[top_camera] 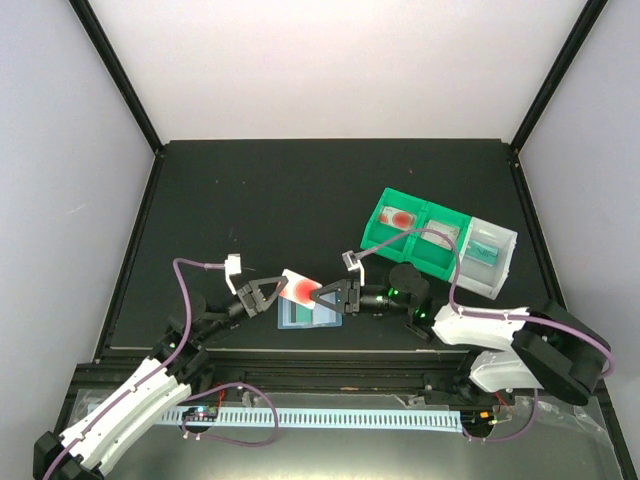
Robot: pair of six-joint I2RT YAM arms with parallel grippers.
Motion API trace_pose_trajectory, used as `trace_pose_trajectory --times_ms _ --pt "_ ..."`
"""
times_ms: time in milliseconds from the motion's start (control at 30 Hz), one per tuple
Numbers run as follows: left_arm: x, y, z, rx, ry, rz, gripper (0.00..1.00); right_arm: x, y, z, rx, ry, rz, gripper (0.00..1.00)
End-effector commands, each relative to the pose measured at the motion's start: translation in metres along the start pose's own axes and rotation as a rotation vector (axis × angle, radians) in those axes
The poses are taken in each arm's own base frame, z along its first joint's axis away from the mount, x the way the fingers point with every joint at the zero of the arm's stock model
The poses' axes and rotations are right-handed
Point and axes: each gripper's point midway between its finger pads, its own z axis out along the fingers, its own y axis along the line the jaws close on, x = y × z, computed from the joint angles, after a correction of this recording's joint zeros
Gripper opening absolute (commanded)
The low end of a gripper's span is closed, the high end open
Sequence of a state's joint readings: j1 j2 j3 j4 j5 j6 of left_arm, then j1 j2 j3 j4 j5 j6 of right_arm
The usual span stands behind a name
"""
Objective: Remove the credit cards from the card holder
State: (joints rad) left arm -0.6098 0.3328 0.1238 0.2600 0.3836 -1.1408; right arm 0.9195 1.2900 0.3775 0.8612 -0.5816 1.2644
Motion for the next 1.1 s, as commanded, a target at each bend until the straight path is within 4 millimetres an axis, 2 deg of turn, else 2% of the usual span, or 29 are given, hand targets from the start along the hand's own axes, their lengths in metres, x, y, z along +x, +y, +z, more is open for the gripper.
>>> trace_pose_trajectory --times_ms 0,467,700,800,867,1000,1067 --pt "-0.016 -0.010 -0.002 0.030 -0.081 -0.003 0.02 -0.016 0.024 0.006 -0.096 -0.057 0.012 0.31" --pt "-0.023 0.003 -0.003 -0.017 -0.136 -0.023 0.02 -0.010 0.018 0.014 -0.126 -0.052 0.066 0.15" --pt "-0.024 0.006 -0.005 -0.027 -0.152 -0.026 0.01 -0.010 0.016 0.013 -0.120 -0.058 0.060 0.01" --pt "-0.025 0.008 -0.007 -0.046 -0.158 -0.025 0.02 -0.010 0.017 0.012 -0.117 -0.062 0.047 0.01" --pt "-0.025 0.010 -0.007 -0.061 -0.155 -0.021 0.09 -0.010 0.015 0.011 -0.098 -0.062 0.034 0.01" --pt "-0.023 0.012 -0.009 -0.072 -0.151 -0.011 0.48 -0.011 0.010 0.008 -0.033 -0.066 -0.014 0.01" --pt "-0.023 0.012 -0.010 -0.085 -0.142 0.003 0.65 -0.011 0.000 0.004 0.036 -0.061 -0.032 0.01"
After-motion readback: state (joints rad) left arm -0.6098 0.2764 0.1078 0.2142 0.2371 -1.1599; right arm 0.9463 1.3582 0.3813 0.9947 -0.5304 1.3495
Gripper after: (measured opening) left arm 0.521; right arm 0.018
